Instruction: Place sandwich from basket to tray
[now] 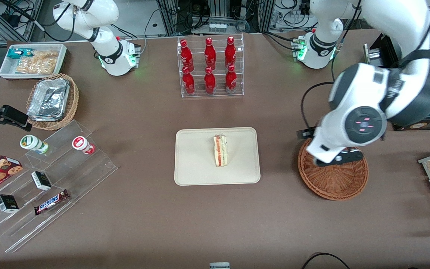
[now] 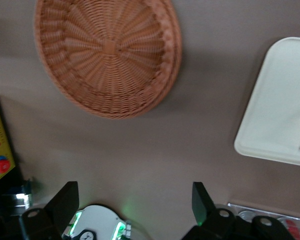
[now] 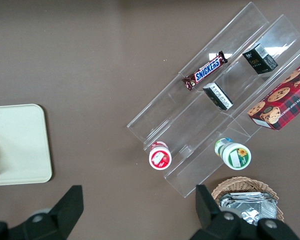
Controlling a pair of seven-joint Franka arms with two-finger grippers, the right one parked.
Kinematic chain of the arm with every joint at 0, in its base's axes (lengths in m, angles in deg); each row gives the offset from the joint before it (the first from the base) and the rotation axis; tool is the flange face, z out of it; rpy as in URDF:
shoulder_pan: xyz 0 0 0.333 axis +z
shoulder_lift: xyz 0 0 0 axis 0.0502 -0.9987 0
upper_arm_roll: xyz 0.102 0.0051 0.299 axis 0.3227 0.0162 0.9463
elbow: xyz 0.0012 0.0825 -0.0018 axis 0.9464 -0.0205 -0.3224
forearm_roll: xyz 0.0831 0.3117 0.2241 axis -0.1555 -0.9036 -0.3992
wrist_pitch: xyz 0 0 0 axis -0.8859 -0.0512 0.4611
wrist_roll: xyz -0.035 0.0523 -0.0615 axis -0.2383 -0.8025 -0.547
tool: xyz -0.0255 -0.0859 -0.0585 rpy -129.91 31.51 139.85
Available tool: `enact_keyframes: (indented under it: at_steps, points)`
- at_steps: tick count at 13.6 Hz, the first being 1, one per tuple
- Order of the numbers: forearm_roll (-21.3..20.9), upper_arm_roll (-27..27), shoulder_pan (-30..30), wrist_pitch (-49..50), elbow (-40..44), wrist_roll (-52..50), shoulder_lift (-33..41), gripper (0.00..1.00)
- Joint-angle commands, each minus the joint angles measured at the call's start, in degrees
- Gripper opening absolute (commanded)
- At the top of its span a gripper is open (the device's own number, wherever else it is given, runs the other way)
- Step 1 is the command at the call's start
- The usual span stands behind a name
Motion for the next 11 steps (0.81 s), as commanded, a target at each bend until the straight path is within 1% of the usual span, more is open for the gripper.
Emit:
enact_keyframes:
  at_steps: [1,3,4,6,8,9,11]
  points:
    - [1.0,-0.5,5.2,3.8,-2.2,4.6,4.9,1.00]
    - [0.8,-0.3,6.9,6.6,-2.5,6.0,8.1,1.00]
    - [0.9,-0.4,7.8,7.0,-3.9,6.0,10.5,1.00]
    - [0.9,-0.4,8.2,5.7,-11.3,6.3,17.0,1.00]
    - [0.9,-0.4,8.1,0.3,-19.2,7.2,23.7,1.00]
    - [0.8,-0.4,8.1,-0.4,-20.6,7.4,25.1,1.00]
    - [0.8,-0.3,8.1,-0.1,-18.7,10.4,24.9,1.00]
